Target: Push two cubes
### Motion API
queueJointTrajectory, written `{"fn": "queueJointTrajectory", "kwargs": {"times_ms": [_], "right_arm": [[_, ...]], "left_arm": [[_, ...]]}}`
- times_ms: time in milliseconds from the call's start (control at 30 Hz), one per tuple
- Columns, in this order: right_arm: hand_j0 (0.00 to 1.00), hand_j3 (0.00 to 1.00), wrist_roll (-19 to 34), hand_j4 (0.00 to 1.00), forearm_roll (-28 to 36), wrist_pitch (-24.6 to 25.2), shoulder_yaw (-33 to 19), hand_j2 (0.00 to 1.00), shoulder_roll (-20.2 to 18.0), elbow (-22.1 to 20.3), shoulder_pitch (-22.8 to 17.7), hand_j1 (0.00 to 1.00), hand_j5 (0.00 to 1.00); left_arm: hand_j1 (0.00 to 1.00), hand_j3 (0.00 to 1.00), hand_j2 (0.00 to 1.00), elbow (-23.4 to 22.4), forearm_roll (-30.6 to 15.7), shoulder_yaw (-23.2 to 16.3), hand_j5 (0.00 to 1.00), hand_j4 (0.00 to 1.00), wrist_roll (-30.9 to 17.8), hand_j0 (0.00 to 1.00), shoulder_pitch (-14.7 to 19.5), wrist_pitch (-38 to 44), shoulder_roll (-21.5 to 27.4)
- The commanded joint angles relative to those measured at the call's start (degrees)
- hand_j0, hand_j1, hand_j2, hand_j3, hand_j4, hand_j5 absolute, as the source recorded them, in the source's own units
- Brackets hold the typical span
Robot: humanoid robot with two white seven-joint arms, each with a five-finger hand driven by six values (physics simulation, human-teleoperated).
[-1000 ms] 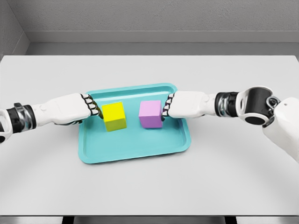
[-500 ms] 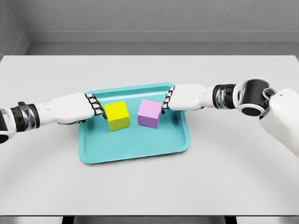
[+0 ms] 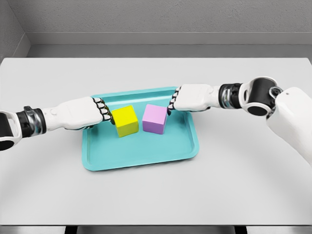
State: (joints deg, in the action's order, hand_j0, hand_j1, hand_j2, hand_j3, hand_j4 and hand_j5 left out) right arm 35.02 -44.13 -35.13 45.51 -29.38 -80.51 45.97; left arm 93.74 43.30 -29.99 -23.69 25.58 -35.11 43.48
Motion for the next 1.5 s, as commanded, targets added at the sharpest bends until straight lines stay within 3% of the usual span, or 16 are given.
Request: {"fn": "queueJointTrajectory", "kwargs": {"times_ms": [0,300,600,767,1467], "right_arm": [[0.72,0.72,0.0,0.72,0.2,0.1,0.1,0.72,0.3,0.3,0.1,0.72,0.72],[0.72,0.72,0.0,0.72,0.2,0.1,0.8,0.72,1.7,0.4,0.8,0.72,0.72],[0.72,0.72,0.0,0.72,0.2,0.1,0.8,0.72,1.9,3.3,1.4,0.72,0.72],[0.72,0.72,0.0,0.72,0.2,0.1,0.8,0.72,1.9,3.4,1.2,0.72,0.72],[0.72,0.72,0.0,0.72,0.3,0.1,2.9,0.72,4.3,5.8,2.9,0.72,0.72]], "left_arm": [[0.74,0.74,0.74,0.0,0.2,0.0,0.74,0.74,0.0,0.74,0.0,0.1,-0.4],[0.71,0.71,0.71,-0.9,0.2,-0.2,0.71,0.71,-0.3,0.71,0.3,0.1,-0.6],[0.71,0.71,0.71,-1.1,0.2,-0.2,0.71,0.71,-0.3,0.71,0.2,0.1,0.0],[0.62,0.62,0.62,-1.4,0.0,-0.2,0.62,0.62,-0.7,0.62,0.1,0.1,1.3],[0.62,0.62,0.62,-1.4,-0.5,0.1,0.62,0.62,-0.7,0.62,0.4,0.1,2.5]]}}
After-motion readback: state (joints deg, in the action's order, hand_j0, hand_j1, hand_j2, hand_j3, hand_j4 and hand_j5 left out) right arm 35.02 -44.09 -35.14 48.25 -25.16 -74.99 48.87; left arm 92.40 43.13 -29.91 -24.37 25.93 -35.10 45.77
